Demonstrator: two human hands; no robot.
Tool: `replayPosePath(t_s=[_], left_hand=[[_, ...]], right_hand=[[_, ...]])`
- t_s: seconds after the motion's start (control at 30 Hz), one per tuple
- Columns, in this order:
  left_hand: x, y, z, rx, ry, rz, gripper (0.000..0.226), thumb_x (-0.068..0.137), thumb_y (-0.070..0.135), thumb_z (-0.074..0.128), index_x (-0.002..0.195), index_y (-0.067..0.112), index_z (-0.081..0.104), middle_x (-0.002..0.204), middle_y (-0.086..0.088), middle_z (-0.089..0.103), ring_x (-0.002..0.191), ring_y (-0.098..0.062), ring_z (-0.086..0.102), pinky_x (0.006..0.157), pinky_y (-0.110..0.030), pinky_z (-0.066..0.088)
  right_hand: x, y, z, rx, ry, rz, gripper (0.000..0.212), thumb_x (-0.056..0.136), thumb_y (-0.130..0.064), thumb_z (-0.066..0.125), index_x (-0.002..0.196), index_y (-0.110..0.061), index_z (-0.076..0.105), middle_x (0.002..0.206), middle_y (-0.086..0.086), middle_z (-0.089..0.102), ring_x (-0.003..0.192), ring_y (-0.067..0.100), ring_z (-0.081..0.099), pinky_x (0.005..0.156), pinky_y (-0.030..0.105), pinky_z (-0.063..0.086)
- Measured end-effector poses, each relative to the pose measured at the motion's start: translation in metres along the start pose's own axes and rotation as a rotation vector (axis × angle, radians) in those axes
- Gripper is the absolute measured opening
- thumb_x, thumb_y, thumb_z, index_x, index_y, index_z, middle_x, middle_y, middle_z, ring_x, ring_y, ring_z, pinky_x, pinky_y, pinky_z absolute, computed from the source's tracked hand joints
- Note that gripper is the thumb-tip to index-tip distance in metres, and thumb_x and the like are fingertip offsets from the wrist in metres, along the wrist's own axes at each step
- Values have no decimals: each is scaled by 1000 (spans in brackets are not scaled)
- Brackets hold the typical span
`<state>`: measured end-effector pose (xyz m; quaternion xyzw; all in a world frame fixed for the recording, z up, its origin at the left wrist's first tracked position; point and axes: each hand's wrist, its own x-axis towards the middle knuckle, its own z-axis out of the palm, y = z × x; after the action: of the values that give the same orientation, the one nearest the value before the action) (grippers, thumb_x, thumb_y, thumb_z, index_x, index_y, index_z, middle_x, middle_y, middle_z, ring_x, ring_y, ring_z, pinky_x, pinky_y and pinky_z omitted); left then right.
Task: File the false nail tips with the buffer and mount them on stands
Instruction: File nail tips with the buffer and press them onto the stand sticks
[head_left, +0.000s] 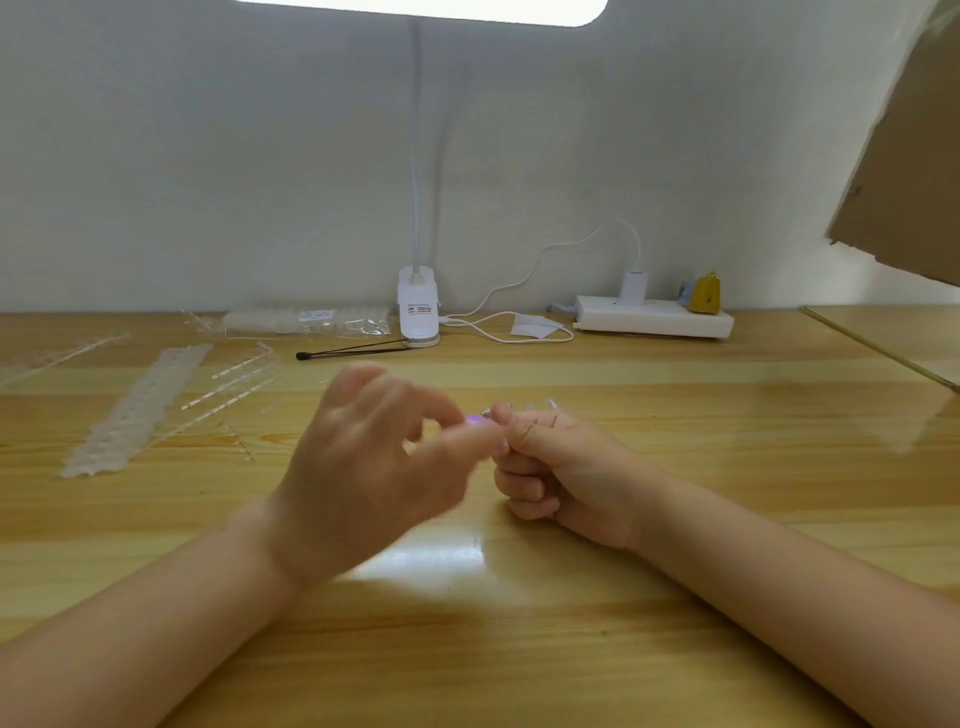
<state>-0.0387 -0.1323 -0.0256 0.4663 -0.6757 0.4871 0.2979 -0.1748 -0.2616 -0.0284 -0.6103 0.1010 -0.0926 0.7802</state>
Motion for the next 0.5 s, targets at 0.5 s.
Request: replayPosePath(t_s=[0.5], left_hand=[[-6, 3, 0, -65, -515, -274, 18, 78, 32, 54, 84, 25, 69, 74, 8, 60, 71, -23, 60, 70, -38, 44]], right_hand=[[2, -1, 2, 54, 158, -42, 27, 78, -37, 61, 59, -18, 59, 52, -5, 23, 43, 6, 27, 36, 15, 21]])
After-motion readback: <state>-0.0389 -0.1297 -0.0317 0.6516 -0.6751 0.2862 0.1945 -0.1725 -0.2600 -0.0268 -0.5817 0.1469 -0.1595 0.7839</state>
